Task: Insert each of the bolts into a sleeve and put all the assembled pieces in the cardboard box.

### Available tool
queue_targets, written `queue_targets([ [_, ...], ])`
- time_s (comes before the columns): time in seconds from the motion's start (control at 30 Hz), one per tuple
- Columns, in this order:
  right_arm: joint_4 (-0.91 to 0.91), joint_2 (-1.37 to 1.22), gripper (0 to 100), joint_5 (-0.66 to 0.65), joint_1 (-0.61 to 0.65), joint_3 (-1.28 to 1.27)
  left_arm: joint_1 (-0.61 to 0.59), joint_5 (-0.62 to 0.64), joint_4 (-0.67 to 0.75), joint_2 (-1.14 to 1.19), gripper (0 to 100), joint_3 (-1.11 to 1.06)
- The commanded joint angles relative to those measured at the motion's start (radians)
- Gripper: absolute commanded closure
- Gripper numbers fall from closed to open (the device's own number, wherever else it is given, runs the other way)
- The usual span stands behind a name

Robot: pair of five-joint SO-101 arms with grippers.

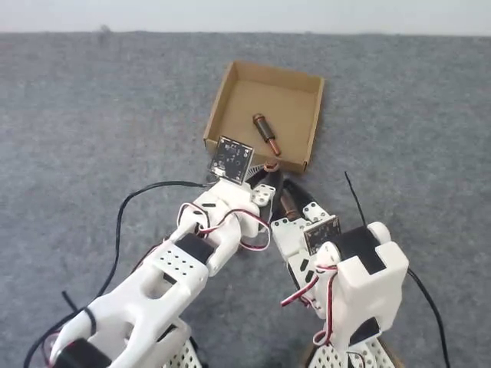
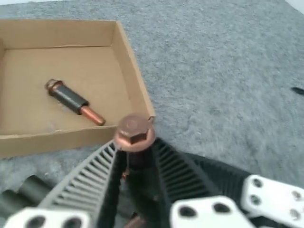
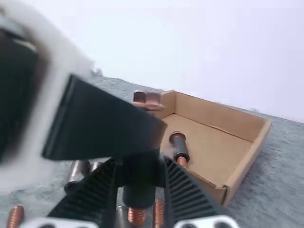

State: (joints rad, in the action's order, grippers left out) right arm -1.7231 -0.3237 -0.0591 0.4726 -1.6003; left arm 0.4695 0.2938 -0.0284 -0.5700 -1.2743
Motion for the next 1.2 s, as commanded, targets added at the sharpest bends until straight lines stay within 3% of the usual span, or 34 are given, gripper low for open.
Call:
queue_targets([
  [0.0, -0.024, 0.044, 99.3, -0.011, -0.047, -0.003, -0.002, 0.008, -0.006, -0.028, 83, -0.012],
  [1.0, -0.021, 0.035, 99.3, -0.011, -0.064, 0.018, 0.002, 0.005, 0.000, -0.032, 83, -0.019],
  [1.17, -0.021, 0.035, 99.3, -0.011, -0.062, 0.018, 0.071, 0.006, 0.000, -0.032, 83, -0.027],
])
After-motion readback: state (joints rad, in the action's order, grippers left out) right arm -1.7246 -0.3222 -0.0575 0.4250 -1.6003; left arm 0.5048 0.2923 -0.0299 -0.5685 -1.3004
